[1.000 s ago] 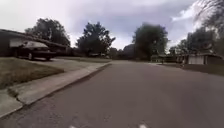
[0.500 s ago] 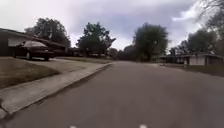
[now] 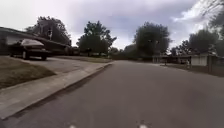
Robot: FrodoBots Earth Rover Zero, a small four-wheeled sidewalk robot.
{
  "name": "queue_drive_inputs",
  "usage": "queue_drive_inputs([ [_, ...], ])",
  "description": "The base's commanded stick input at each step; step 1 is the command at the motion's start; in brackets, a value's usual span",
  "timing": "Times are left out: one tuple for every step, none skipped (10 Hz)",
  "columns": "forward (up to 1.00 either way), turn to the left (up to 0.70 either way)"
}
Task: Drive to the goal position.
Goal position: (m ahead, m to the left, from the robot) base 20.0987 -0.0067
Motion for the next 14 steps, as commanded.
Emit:
queue_drive_inputs([
  [0.70, 0.00],
  [0.70, 0.00],
  [0.70, 0.00],
  [0.70, 0.00],
  [0.70, 0.00],
  [0.70, 0.00],
  [0.70, 0.00],
  [0.70, 0.00],
  [0.70, -0.35],
  [0.70, -0.35],
  [0.70, -0.06],
  [0.70, 0.00],
  [0.70, 0.00],
  [0.70, 0.00],
])
